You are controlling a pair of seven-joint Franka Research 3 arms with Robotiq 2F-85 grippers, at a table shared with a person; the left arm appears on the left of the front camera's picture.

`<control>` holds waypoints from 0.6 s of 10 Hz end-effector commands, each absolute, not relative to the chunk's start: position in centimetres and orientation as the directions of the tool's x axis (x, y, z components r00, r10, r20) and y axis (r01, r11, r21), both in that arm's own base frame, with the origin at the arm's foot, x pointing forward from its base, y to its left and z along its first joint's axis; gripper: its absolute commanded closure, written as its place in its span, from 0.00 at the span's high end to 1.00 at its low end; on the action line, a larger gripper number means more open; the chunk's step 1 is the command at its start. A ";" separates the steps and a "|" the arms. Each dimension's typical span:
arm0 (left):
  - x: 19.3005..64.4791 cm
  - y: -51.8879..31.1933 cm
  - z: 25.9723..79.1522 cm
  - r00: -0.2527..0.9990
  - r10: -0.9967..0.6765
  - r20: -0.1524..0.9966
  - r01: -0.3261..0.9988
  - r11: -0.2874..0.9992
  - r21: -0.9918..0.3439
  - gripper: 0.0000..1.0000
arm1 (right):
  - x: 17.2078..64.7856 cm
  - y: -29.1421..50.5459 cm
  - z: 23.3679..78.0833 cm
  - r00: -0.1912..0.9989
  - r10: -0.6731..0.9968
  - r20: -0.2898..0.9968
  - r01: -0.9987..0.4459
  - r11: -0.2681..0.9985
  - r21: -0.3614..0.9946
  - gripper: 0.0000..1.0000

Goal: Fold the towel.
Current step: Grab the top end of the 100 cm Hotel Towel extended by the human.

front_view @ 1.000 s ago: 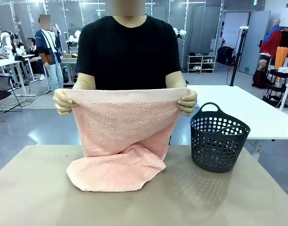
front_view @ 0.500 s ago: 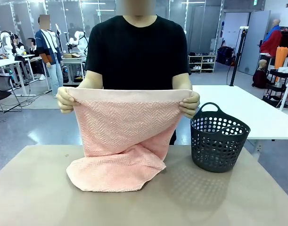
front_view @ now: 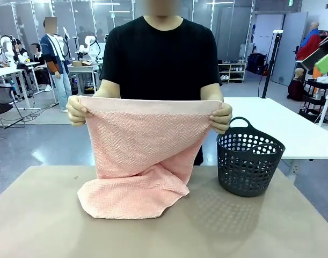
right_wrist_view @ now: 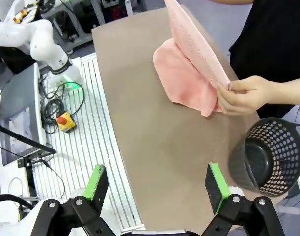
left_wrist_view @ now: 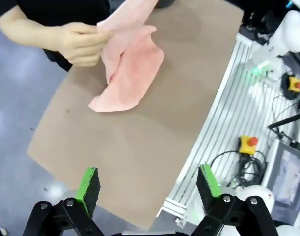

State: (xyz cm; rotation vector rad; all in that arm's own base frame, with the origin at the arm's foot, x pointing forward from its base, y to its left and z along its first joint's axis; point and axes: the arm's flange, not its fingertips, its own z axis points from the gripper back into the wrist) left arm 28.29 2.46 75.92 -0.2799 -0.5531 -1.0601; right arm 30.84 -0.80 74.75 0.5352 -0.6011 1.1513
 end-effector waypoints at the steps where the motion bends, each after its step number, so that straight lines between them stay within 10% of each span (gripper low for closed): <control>1: 27.8 1.7 75.1 0.309 -0.747 0.588 0.897 0.435 0.081 1.00 | 30.8 -0.1 73.5 0.242 0.685 0.687 -0.957 0.284 0.054 1.00; 6: 28.4 2.5 75.6 0.346 -0.745 0.571 0.891 0.451 0.049 1.00 | 31.0 -0.7 74.6 0.271 0.668 0.693 -0.949 0.305 0.078 1.00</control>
